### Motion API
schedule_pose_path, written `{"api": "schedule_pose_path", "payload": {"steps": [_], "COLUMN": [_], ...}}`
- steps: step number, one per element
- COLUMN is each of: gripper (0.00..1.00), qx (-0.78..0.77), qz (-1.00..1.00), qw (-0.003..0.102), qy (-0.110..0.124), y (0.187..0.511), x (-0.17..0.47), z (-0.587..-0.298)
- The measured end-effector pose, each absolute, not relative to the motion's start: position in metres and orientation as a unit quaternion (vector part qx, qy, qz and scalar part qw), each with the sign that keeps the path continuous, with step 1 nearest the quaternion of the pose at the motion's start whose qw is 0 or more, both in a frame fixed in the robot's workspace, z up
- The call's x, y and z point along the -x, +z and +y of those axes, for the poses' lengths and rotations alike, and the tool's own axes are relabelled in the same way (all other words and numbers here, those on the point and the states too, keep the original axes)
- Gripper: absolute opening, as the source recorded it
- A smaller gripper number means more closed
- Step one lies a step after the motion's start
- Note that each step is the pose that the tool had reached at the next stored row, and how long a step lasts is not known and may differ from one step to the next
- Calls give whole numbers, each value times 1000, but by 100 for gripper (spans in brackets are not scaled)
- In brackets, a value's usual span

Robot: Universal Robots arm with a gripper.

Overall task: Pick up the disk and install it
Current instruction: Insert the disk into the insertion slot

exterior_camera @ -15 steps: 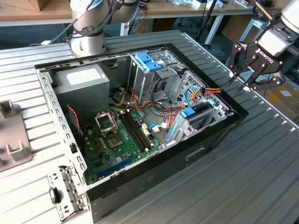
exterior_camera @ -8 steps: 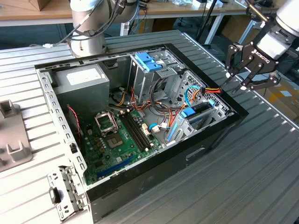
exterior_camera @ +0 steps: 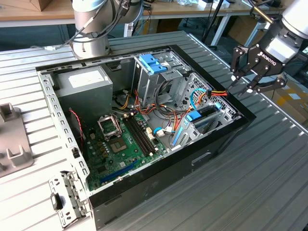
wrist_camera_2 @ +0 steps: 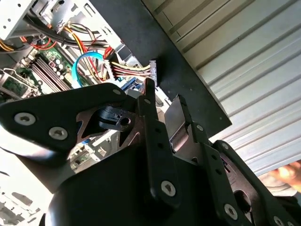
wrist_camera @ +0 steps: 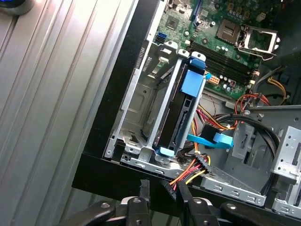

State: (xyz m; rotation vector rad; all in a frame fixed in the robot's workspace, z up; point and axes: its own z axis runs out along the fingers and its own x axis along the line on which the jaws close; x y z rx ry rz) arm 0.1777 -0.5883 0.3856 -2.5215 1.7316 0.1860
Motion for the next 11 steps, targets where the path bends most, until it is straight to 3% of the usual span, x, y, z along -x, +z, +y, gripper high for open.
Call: {"api": "schedule_pose_path", "payload": {"steps": [11], "gripper": [36], "qx": [854], "qz": [516], "qw": [35], "qy": [63], "y": [380], "x": [-180], "z": [-581]}}
